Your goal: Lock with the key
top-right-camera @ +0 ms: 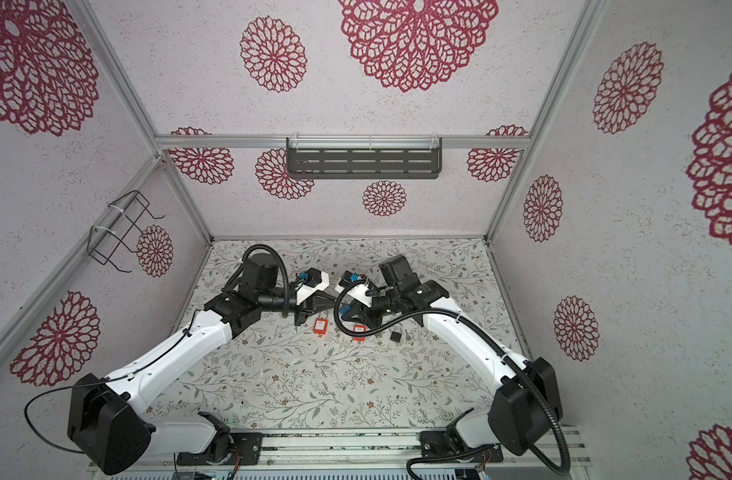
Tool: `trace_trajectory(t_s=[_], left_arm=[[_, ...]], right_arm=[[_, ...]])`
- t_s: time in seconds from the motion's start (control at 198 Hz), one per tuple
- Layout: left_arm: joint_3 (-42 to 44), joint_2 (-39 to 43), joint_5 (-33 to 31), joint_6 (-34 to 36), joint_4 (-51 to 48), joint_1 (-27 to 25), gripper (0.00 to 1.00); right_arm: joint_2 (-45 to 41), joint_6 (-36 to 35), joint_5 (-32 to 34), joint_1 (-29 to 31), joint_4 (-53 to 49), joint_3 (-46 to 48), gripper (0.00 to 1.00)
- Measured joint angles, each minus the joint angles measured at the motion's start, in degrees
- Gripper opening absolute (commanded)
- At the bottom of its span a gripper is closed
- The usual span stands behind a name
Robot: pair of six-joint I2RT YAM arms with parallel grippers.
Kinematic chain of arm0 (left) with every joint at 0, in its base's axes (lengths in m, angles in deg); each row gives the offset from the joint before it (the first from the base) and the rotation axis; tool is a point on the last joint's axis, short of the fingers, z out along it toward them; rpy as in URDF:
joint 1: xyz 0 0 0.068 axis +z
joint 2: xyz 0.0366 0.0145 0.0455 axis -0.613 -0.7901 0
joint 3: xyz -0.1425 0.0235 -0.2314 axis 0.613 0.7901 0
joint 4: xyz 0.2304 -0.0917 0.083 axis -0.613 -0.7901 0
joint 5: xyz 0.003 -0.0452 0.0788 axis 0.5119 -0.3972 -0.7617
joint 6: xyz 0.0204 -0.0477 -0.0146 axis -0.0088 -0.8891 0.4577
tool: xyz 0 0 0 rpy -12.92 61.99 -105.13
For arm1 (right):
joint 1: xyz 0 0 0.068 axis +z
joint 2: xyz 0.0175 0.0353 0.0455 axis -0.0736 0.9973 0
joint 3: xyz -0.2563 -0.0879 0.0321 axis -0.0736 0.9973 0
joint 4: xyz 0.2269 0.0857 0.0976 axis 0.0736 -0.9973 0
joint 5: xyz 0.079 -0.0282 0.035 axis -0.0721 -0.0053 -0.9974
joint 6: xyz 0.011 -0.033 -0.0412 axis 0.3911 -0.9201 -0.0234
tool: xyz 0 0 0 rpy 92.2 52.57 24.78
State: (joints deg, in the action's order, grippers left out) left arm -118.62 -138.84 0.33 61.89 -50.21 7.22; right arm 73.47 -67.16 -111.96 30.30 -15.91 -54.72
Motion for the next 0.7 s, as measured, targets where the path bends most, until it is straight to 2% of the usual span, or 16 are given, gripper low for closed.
trace_trajectory(t_s=[0.323, 0.701], left_arm=[[-0.3, 0.0, -2.2, 1.6, -0.5, -0.1, 0.00], [-5.1, -3.4, -1.7, 4.0, -5.4, -0.2, 0.00]], right_arm=[[1.2, 0.0, -1.2, -0.5, 1.3, 0.0, 0.00], [1.0, -2.7, 1.6, -0.9, 2.2, 0.0, 0.00]])
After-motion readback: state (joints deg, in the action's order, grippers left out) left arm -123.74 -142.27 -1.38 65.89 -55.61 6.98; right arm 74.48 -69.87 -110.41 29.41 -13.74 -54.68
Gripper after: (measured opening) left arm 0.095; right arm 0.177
